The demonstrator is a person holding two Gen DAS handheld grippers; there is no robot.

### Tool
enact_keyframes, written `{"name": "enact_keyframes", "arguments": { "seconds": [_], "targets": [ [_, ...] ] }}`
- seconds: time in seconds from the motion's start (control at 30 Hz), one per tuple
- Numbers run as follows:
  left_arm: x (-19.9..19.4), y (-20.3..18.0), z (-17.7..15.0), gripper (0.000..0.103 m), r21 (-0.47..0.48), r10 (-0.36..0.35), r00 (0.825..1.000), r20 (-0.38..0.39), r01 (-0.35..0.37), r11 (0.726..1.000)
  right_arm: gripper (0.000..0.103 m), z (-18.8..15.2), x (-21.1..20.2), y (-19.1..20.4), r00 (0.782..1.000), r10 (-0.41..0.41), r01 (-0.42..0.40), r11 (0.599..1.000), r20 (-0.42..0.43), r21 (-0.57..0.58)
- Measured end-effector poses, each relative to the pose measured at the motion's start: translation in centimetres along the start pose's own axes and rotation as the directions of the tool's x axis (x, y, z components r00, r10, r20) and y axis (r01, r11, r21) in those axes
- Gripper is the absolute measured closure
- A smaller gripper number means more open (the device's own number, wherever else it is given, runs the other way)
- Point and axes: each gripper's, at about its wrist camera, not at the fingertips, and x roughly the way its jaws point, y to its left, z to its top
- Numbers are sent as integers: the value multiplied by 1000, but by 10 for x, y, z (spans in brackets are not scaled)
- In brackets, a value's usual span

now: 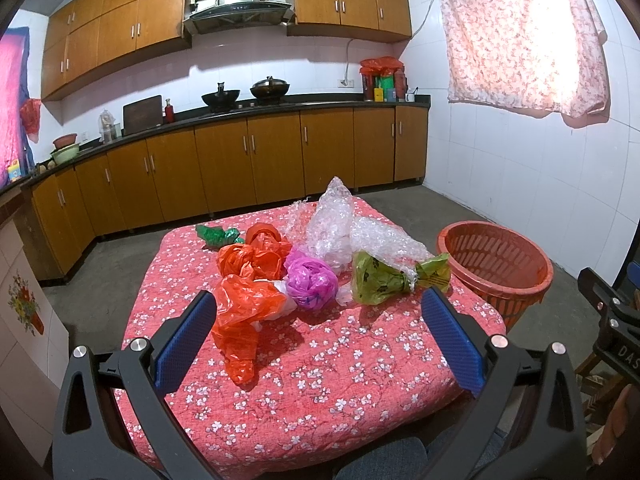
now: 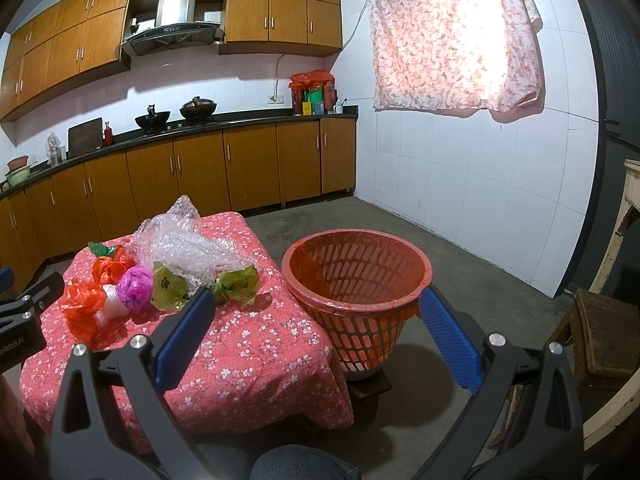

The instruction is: Collect trash

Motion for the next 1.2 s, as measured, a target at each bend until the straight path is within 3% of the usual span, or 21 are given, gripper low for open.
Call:
{"name": "enact_keyframes", "arguments": {
  "seconds": [0.83, 1.0, 1.2],
  "targets": [
    [0, 6, -2, 2, -2, 3, 1000, -4, -3, 1000, 4, -1, 2, 1, 1000, 0, 0, 1000, -2, -1],
    [3, 16, -9, 2, -14, 39, 999, -14, -39, 999, 4, -1, 3, 1, 1000, 8, -8, 1000, -3, 2],
    [24, 57, -22, 2, -63, 109, 992, -60, -113, 992, 4, 3, 15, 5, 999, 41, -40, 999, -10, 7]
  ]
}}
